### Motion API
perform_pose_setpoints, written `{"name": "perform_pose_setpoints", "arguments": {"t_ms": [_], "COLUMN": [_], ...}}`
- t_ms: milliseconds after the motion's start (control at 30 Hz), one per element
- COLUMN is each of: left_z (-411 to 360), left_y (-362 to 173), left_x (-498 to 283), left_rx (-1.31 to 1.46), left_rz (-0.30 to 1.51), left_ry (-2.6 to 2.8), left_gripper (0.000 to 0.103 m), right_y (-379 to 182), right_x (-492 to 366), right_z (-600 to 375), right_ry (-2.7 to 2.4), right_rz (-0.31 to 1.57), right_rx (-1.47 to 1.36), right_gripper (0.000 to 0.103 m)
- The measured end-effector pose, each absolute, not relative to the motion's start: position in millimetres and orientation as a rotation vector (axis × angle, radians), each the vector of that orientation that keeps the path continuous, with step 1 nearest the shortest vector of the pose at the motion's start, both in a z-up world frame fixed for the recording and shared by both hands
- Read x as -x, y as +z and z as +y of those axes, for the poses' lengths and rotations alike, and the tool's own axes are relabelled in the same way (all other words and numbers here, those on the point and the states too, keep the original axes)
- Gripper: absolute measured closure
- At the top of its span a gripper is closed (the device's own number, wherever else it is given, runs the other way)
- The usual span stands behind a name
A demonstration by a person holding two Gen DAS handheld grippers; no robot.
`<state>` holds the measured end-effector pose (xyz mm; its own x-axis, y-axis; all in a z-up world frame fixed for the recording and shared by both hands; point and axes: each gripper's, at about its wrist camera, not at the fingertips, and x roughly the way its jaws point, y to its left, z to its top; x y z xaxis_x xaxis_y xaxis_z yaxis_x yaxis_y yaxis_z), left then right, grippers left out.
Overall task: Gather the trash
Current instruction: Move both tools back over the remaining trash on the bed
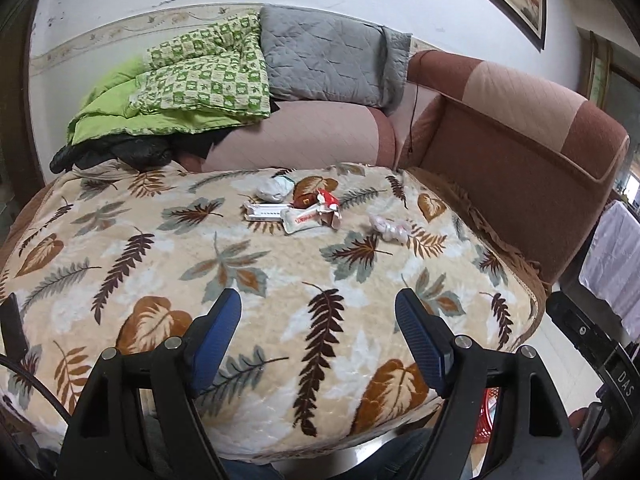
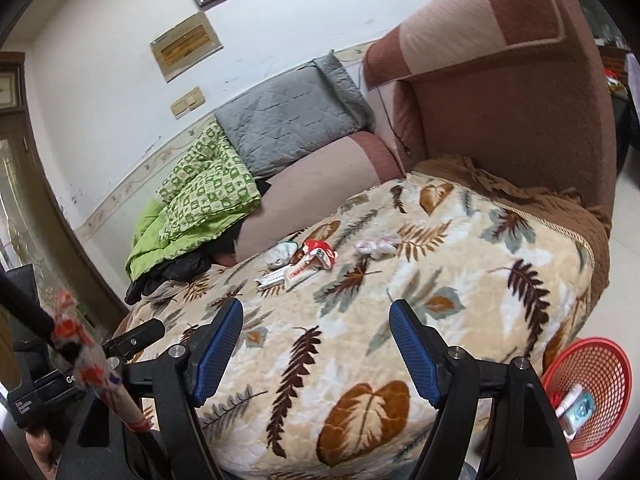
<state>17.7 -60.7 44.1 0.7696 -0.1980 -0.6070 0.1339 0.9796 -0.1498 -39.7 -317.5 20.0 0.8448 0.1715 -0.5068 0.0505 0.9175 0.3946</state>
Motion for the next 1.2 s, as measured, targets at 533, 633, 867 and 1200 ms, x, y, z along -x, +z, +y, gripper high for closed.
{"name": "perform_pose_setpoints", "arguments": {"t_ms": [533, 633, 867, 1200], "left_z": [-30.7, -33.0, -59.0, -111.6], "left_y": [27.6, 22.1, 10.2, -42.9], "left_x": [-73.5, -94.8, -171.3, -299.3], "left_rx": [0.195, 0.195, 0.171, 0.155], "left_rz": [0.783, 0.816, 0.901, 0.990], "left_ry": [-0.287, -0.301, -0.372, -0.391], "left_gripper": [0.024, 0.024, 0.024, 0.024], "right_y": [0.6, -14.8, -58.2, -123.0], "right_x": [-20.9, -40.5, -108.6, -208.8], "right_z": [-314.1, -322.2, -350.3, -381.1], "right_ry": [0.072, 0.070, 0.073, 0.058], "right_rz": [0.597, 0.615, 0.657, 0.720], "right_rx": [-0.428, -0.454, -0.527, -0.575], "right_gripper": [0.022, 0.022, 0.022, 0.026]}}
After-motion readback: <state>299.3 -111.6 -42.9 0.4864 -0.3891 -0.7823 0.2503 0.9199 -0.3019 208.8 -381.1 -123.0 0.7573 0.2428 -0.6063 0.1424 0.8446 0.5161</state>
